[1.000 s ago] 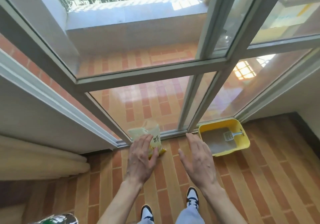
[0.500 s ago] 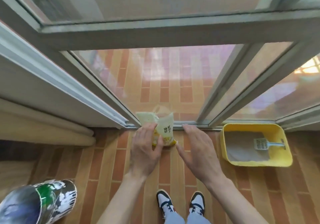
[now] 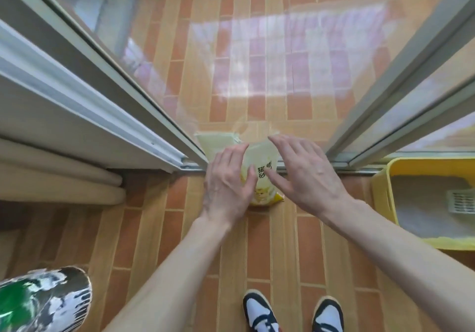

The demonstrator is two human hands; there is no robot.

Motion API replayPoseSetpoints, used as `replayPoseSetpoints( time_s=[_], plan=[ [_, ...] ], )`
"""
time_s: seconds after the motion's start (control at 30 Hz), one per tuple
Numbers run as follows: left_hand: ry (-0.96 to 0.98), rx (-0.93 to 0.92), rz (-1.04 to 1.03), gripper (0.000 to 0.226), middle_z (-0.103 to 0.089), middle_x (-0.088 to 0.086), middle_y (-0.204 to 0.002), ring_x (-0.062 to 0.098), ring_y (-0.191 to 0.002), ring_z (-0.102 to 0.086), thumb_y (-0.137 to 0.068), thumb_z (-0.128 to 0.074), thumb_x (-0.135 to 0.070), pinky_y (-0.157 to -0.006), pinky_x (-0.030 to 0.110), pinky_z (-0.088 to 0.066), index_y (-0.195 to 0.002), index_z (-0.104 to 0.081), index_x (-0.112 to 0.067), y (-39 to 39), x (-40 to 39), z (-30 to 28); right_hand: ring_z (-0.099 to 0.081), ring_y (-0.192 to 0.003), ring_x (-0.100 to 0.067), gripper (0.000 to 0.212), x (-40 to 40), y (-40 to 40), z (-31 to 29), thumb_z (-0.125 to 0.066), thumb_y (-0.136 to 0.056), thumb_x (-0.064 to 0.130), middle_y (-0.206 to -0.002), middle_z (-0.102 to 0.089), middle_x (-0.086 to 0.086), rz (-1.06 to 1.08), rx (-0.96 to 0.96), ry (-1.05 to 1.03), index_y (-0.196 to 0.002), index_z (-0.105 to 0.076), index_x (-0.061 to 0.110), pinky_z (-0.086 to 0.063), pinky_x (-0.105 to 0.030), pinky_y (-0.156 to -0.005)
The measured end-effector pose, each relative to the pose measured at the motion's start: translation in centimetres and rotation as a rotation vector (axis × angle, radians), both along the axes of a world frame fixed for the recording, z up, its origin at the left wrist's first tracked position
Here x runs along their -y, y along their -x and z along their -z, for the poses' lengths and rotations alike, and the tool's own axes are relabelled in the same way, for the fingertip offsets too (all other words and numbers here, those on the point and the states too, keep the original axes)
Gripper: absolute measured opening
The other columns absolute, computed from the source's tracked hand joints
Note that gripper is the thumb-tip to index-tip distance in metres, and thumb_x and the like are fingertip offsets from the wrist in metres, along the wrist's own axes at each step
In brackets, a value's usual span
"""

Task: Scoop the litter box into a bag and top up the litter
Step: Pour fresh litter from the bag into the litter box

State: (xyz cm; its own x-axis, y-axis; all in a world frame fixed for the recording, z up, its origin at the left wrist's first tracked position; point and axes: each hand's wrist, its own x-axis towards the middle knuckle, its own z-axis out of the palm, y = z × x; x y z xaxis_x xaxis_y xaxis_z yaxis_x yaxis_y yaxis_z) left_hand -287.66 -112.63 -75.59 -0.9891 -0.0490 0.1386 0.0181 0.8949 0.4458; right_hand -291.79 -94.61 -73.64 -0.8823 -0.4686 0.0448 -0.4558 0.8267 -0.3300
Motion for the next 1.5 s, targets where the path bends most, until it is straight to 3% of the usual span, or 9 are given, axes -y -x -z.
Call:
replayPoseSetpoints(
  time_s=[0.27, 0.6, 0.8, 0.93, 1.03, 1.17, 1.3, 1.37, 1.5],
  plan=[
    [0.165, 0.075, 0.071, 0.055, -0.054, 0.008, -0.145, 0.026, -0.133, -0.05, -0.097, -0.049, -0.033, -0.111, 0.043, -0.041, -0.148, -0.045, -0.012, 4.6, 2.9, 8.3, -0.047, -0.134, -0.027, 0.065, 2.4, 5.1, 7.9, -0.057, -0.097, 0.047, -0.143, -0.054, -0.005, -0.063, 0.093, -0.093, -0.151, -0.039, 0.015, -0.032, -0.039, -0.112],
    [0.409, 0.084, 0.249, 0.052, -0.053, 0.011, -0.142, 0.03, -0.138, -0.044, -0.092, -0.06, -0.024, -0.117, 0.046, -0.034, -0.141, -0.051, -0.011, 8.1, 5.3, 11.2, -0.055, -0.124, -0.031, 0.057, 4.7, 7.9, 11.9, -0.061, -0.094, 0.046, -0.125, -0.061, -0.007, -0.125, 0.073, -0.237, -0.14, -0.049, 0.015, -0.029, -0.047, -0.116],
    [0.498, 0.092, 0.296, 0.034, -0.057, 0.013, -0.131, 0.034, -0.127, -0.05, -0.082, -0.07, -0.016, -0.116, 0.049, -0.033, -0.115, -0.066, -0.009, 8.6, 6.4, 10.7, -0.057, -0.108, -0.031, 0.037, 4.9, 7.7, 12.3, -0.063, -0.093, 0.043, -0.109, -0.065, -0.005, -0.135, 0.058, -0.248, -0.119, -0.064, 0.016, -0.037, -0.043, -0.099],
    [0.552, 0.158, 0.375, 0.04, -0.066, 0.01, -0.118, 0.031, -0.115, -0.061, -0.084, -0.067, -0.015, -0.12, 0.051, -0.03, -0.124, -0.061, -0.01, 8.0, 7.6, 10.5, -0.057, -0.085, -0.031, 0.021, 4.6, 7.2, 12.3, -0.064, -0.093, 0.031, -0.083, -0.064, -0.003, -0.164, 0.018, -0.222, -0.077, -0.065, 0.017, -0.039, -0.044, -0.088],
    [0.534, 0.196, 0.413, 0.039, -0.066, 0.01, -0.112, 0.031, -0.106, -0.064, -0.088, -0.064, -0.01, -0.113, 0.047, -0.039, -0.126, -0.056, -0.009, 7.3, 8.6, 10.2, -0.055, -0.078, -0.028, 0.032, 4.1, 6.6, 12.3, -0.063, -0.094, 0.027, -0.073, -0.059, 0.001, -0.189, -0.011, -0.205, -0.063, -0.063, 0.019, -0.039, -0.042, -0.085],
    [0.478, 0.221, 0.439, 0.032, -0.061, 0.01, -0.097, 0.026, -0.081, -0.054, -0.092, -0.059, 0.001, -0.081, 0.039, -0.048, -0.12, -0.047, -0.009, 6.2, 9.1, 9.3, -0.05, -0.072, -0.023, 0.035, 2.9, 5.2, 12.2, -0.066, -0.091, 0.025, -0.067, -0.055, 0.006, -0.197, -0.045, -0.209, -0.057, -0.064, 0.021, -0.032, -0.038, -0.081],
    [0.414, 0.33, 0.434, 0.046, -0.055, 0.006, -0.088, 0.024, -0.079, -0.051, -0.098, -0.06, -0.01, -0.08, 0.036, -0.048, -0.134, -0.032, -0.006, 5.2, 8.4, 7.9, -0.049, -0.07, -0.022, 0.039, 1.4, 3.3, 11.8, -0.069, -0.091, 0.024, -0.065, -0.054, 0.008, -0.238, -0.062, -0.242, -0.054, -0.058, 0.023, -0.035, -0.038, -0.078],
    [0.447, 0.371, 0.45, 0.051, -0.062, 0.008, -0.103, 0.028, -0.095, -0.058, -0.098, -0.062, -0.019, -0.09, 0.038, -0.047, -0.143, -0.04, -0.006, 5.1, 8.0, 7.7, -0.045, -0.07, -0.02, 0.04, 0.6, 2.3, 11.6, -0.072, -0.089, 0.022, -0.065, -0.05, 0.009, -0.257, -0.071, -0.256, -0.053, -0.053, 0.024, -0.032, -0.036, -0.077],
    [0.676, 0.498, 0.544, 0.028, -0.059, 0.003, -0.11, 0.024, -0.11, -0.053, -0.105, -0.05, -0.036, -0.097, 0.038, -0.038, -0.109, -0.072, -0.018, 5.1, 7.0, 6.6, -0.043, -0.068, -0.019, 0.04, -0.7, 0.1, 11.0, -0.076, -0.085, 0.019, -0.064, -0.044, 0.009, -0.265, -0.088, -0.254, -0.053, -0.051, 0.023, -0.027, -0.034, -0.077]
  ],
)
